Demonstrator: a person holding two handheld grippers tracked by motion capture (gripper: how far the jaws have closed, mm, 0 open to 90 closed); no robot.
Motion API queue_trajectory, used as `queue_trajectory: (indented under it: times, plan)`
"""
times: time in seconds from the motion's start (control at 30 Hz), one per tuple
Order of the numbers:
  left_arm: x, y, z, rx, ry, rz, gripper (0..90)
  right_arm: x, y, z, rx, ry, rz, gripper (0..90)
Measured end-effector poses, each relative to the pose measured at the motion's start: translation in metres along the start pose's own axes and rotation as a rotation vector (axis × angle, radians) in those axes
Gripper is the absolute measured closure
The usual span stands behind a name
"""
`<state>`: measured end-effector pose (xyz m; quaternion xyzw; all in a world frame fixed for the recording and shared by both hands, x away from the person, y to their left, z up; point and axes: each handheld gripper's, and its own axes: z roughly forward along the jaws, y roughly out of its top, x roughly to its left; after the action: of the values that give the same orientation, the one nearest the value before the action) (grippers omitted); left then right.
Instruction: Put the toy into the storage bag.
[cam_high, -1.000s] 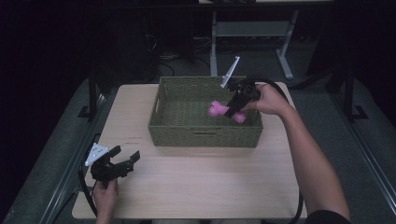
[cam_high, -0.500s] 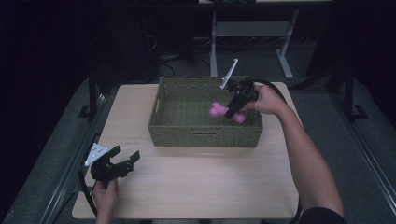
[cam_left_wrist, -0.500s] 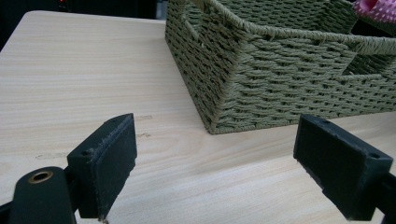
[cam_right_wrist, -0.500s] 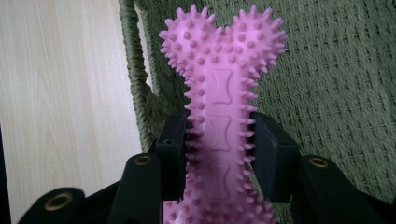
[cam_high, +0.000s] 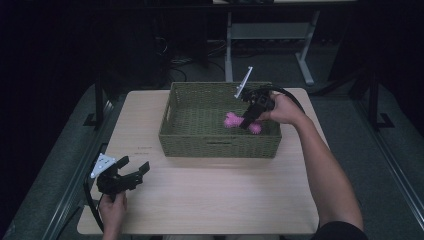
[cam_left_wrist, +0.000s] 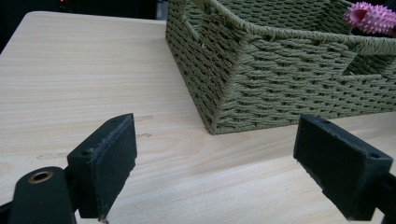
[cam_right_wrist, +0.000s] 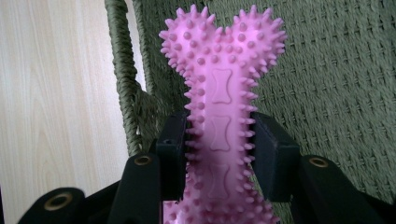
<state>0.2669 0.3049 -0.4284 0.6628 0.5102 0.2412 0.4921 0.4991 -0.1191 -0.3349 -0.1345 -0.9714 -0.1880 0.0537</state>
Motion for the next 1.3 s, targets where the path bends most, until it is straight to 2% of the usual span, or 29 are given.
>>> queue_trajectory:
  times: [0.7, 1.3]
  plan:
    - [0.000, 0.000, -0.001, -0.001, 0.000, 0.000, 12.9, -0.002, -0.002, 0.018, 0.026, 0.015, -0.001, 58.1]
    - [-0.001, 0.000, 0.000, 0.000, -0.005, 0.003, 12.9, -0.006, -0.014, 0.032, 0.040, 0.022, 0.018, 58.1]
